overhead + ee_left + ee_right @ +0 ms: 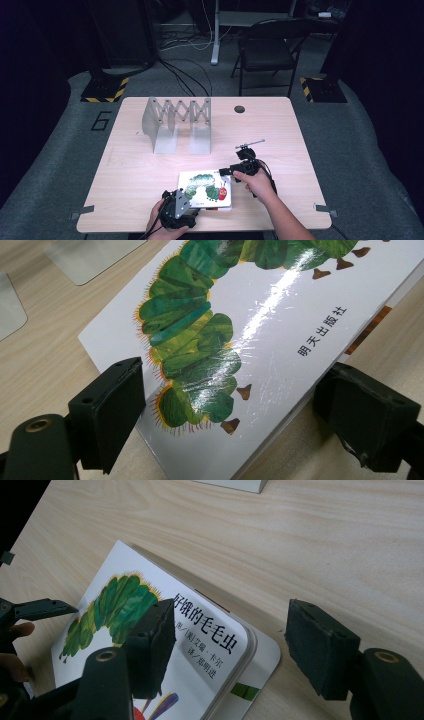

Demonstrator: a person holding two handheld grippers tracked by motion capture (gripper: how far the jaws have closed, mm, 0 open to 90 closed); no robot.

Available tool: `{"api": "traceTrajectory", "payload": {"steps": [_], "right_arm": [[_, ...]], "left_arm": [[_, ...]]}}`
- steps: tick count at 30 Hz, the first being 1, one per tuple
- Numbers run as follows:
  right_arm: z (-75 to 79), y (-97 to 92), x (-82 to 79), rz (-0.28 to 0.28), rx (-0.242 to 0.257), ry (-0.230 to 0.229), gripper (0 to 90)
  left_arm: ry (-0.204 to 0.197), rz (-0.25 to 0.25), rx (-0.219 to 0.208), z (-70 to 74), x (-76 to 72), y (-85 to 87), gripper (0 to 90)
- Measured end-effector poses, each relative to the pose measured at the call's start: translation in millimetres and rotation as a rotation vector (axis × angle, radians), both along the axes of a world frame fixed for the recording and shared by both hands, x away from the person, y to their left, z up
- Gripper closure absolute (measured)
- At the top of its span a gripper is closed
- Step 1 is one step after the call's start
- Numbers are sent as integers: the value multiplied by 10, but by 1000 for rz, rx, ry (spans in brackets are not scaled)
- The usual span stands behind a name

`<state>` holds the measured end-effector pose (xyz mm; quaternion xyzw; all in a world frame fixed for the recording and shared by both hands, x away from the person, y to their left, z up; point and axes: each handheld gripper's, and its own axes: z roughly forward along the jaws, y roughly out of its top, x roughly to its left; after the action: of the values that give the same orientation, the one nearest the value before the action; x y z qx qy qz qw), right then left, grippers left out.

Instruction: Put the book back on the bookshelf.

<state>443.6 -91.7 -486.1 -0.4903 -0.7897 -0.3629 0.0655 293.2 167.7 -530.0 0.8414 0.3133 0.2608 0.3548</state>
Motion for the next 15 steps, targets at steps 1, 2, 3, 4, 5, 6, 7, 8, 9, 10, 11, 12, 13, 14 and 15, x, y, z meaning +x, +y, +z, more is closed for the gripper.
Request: {"api": "traceTrajectory", "payload": {"steps": [1,2,3,4,5,6,7,8,9,10,11,12,13,14,15], "right_arm": [[-7,7,0,-1,6,0,366],[-10,8,1,2,9,4,366],[-19,10,5,4,14,1,366],[-20,16,3,3,16,11,366],[-22,19,2,7,17,16,365],[-29,24,4,11,22,11,366],[-32,32,1,14,24,14,366],[-35,45,-2,12,25,19,366],[-37,49,-2,15,26,22,366],[-50,54,-2,19,25,13,366],[-51,56,-5,20,24,18,366],[-54,61,-9,20,27,24,366],[-56,68,-13,15,32,31,366],[-73,64,-9,23,29,18,366],[-75,67,-10,26,29,25,366]], "left_arm": [[0,0,0,0,0,0,134],[0,0,0,0,0,-1,134],[-1,0,0,0,1,-1,134],[0,0,0,0,0,-1,134],[0,0,0,0,0,-1,134],[-1,1,0,0,0,-1,134],[-1,1,-1,-1,0,-2,134],[0,2,0,0,0,-2,134],[-1,1,-1,0,0,-3,134],[1,2,0,0,0,-3,134],[0,2,0,-1,0,-3,134],[1,1,0,0,0,-3,134],[0,2,-1,0,0,-3,134],[0,2,-1,0,1,-4,134],[1,1,0,0,1,-4,134]]}}
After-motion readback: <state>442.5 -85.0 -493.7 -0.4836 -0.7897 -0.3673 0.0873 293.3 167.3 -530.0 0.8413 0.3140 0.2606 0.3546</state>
